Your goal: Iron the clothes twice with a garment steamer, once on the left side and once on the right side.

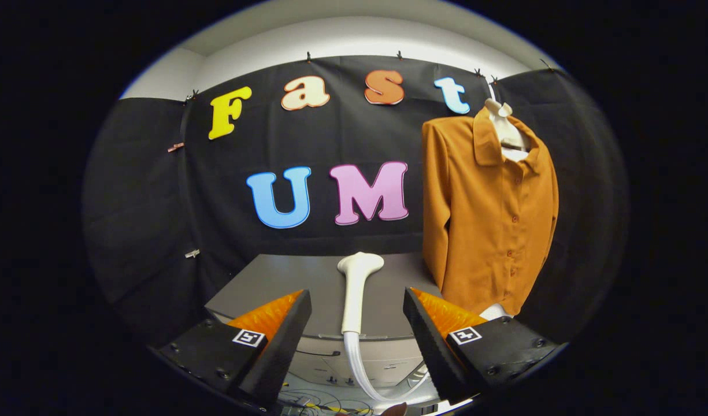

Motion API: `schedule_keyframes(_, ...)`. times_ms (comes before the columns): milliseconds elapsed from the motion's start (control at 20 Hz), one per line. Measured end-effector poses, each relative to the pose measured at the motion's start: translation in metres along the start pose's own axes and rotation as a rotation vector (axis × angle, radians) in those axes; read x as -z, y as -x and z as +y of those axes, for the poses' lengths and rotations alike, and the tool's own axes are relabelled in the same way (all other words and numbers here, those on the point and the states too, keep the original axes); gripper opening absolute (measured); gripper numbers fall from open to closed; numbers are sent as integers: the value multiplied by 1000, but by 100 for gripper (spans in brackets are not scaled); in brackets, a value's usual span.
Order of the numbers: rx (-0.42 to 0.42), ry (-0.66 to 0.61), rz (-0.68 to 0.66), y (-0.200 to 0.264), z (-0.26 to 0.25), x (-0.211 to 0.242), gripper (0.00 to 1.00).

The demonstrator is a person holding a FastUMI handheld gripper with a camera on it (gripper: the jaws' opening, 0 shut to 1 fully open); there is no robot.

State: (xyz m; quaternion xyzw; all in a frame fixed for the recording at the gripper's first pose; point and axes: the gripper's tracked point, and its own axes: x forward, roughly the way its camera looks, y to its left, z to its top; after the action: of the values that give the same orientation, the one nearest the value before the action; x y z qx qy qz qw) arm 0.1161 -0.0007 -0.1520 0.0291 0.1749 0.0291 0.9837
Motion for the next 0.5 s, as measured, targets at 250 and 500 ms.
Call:
schedule_keyframes(250,-9,-1,170,-68,4,40,99)
schedule_keyframes(500,-2,10,319,-113,12,85,100)
